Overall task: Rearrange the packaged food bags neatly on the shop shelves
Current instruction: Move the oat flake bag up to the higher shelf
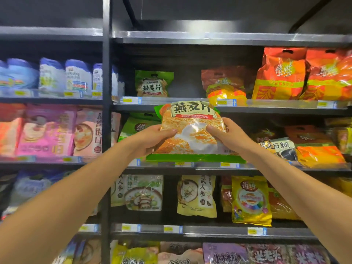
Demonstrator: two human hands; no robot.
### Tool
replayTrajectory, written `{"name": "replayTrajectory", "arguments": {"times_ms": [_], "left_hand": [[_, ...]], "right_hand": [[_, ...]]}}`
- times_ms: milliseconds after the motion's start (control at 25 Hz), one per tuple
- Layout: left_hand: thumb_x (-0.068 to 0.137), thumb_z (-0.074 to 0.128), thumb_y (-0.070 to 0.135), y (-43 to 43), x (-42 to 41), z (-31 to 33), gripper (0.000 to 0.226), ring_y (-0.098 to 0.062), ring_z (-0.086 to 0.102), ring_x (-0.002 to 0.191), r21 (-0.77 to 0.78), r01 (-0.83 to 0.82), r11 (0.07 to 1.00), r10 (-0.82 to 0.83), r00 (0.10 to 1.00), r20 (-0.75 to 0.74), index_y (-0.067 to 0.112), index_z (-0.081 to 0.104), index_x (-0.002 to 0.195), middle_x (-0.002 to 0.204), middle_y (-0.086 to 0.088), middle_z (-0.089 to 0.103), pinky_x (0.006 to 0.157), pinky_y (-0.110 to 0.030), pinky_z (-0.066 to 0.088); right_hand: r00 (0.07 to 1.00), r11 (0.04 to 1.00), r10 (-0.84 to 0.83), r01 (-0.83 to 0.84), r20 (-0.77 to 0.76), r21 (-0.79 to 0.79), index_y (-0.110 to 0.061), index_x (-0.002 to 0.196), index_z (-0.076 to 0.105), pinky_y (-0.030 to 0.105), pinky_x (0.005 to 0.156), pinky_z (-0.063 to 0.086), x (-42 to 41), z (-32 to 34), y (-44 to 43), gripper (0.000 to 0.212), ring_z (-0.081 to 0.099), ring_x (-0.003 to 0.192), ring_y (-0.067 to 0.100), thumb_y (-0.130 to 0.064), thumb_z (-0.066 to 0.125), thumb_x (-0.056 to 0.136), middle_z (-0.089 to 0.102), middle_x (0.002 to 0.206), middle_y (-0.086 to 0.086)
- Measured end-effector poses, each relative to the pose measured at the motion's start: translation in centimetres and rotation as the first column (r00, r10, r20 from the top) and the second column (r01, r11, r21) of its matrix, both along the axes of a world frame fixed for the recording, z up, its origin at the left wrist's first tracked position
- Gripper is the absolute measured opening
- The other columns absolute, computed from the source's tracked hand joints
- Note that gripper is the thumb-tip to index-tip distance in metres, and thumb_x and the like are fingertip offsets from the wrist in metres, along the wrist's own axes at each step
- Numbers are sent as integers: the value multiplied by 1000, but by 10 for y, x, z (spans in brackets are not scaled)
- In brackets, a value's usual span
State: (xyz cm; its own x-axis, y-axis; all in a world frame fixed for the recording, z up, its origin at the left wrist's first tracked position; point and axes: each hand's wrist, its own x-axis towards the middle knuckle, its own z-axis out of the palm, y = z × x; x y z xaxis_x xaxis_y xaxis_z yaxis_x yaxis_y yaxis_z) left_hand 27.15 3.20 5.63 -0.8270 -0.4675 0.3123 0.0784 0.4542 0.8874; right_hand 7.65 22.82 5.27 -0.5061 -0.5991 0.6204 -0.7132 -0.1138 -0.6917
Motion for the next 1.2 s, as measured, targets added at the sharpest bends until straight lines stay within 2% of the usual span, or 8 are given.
{"name": "replayTrajectory", "arguments": {"times_ms": [200, 400, 480, 600, 680, 800, 960, 1200], "left_hand": [[104, 61, 34, -8, 48, 40, 25, -20, 78, 100, -14, -70, 997, 69, 996, -62, 19, 67, 123, 106, -1, 82, 85, -33, 62], [101, 65, 36, -39, 60, 84, 29, -27, 77, 102, -39, -175, 984, 170, 979, -113, 17, 65, 123, 107, -6, 81, 93, -43, 61], [100, 65, 38, -54, 58, 100, 29, -26, 77, 99, -53, -218, 975, 209, 968, -136, 19, 65, 122, 107, -6, 81, 92, -43, 61], [100, 66, 39, -82, 47, 123, 23, -19, 78, 84, -78, -252, 965, 234, 954, -187, 21, 67, 115, 98, -2, 81, 73, -33, 62], [100, 66, 39, -102, 36, 139, 21, -15, 78, 77, -89, -278, 956, 254, 942, -220, 22, 68, 112, 91, 1, 82, 67, -31, 60], [101, 65, 40, -137, 13, 162, 23, -13, 79, 73, -108, -306, 946, 275, 933, -234, 20, 69, 111, 84, 3, 82, 68, -31, 60], [100, 65, 41, -185, -19, 192, 32, -19, 79, 83, -128, -335, 933, 300, 924, -237, 16, 69, 120, 96, -2, 83, 77, -36, 62], [104, 60, 41, -243, -54, 225, 28, -14, 77, 76, -155, -379, 912, 334, 908, -255, 19, 67, 118, 96, -1, 81, 65, -28, 60]], "right_hand": [[996, 998, 32, -36, -87, -43, -29, 126, 53, 20, 72, 48, 38, 45, -31, 44, 64, 93, -1, -50, 71, 92, 68, 109, -15], [985, 999, 1, -8, -172, -39, -28, 124, 53, 33, 83, 55, 45, 96, -75, 50, 66, 102, 13, -57, 72, 88, 68, 113, -10], [985, 999, 14, -20, -171, -33, -29, 114, 55, 28, 73, 51, 44, 114, -91, 37, 66, 94, 9, -53, 71, 91, 67, 104, -11], [982, 999, 29, -33, -187, -20, -34, 95, 51, 20, 62, 41, 39, 138, -117, 18, 58, 80, -1, -44, 67, 98, 61, 93, -16], [981, 999, 30, -36, -191, -30, -31, 104, 51, 21, 63, 42, 27, 155, -140, 23, 59, 83, 1, -46, 66, 97, 62, 97, -15], [980, 1000, 11, -16, -200, -20, -28, 113, 51, 24, 63, 42, 6, 181, -175, 31, 61, 85, 6, -49, 66, 96, 65, 101, -11], [976, 1000, 13, -17, -219, -17, -27, 111, 53, 24, 61, 43, -26, 213, -220, 30, 62, 84, 8, -50, 65, 96, 66, 98, -9], [989, 998, 17, -7, -149, 70, -20, 117, 57, 32, 65, 54, -63, 253, -279, 47, 72, 88, 20, -56, 70, 90, 71, 98, -2]]}}
